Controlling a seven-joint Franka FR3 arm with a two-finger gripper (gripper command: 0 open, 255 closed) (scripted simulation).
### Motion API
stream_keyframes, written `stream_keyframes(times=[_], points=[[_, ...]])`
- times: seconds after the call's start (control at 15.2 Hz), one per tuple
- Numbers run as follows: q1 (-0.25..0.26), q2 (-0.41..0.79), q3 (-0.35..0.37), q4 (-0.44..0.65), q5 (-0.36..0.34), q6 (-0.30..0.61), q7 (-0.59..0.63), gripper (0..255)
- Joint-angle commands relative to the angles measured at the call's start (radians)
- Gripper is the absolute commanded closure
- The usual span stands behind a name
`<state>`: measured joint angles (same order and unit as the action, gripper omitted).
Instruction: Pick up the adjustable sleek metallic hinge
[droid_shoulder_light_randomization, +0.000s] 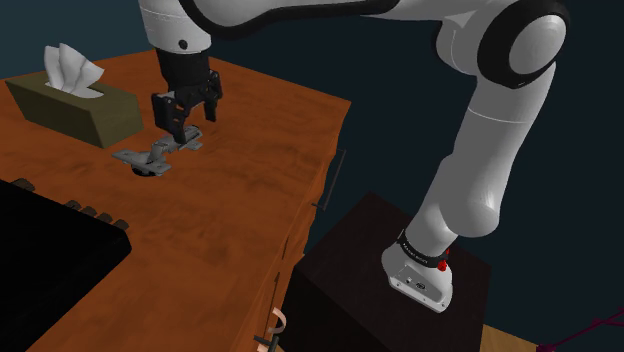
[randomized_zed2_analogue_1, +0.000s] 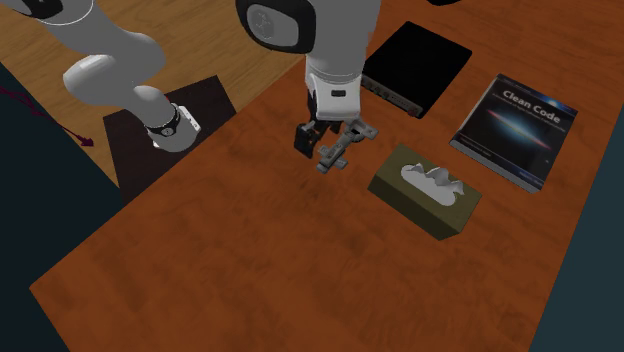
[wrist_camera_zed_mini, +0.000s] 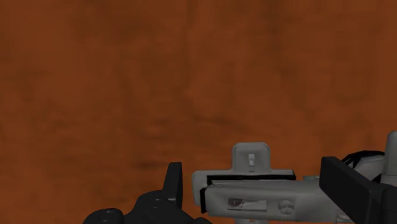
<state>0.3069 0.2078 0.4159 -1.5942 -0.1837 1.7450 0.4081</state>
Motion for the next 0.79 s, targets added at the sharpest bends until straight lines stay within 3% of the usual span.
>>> stream_keyframes(times=[0.0,0.46,0.53,0.73], points=[[0.006,0.014,0.003,-0.001,-0.006,0.012,0.005,0],[0.003,0.020,0.000,-0.068,-0.011,0.084,0.015,0],[0.004,0.021,0.000,-0.066,-0.011,0.084,0.015,255],[0.004,0.020,0.000,-0.069,-0.011,0.085,0.016,255]])
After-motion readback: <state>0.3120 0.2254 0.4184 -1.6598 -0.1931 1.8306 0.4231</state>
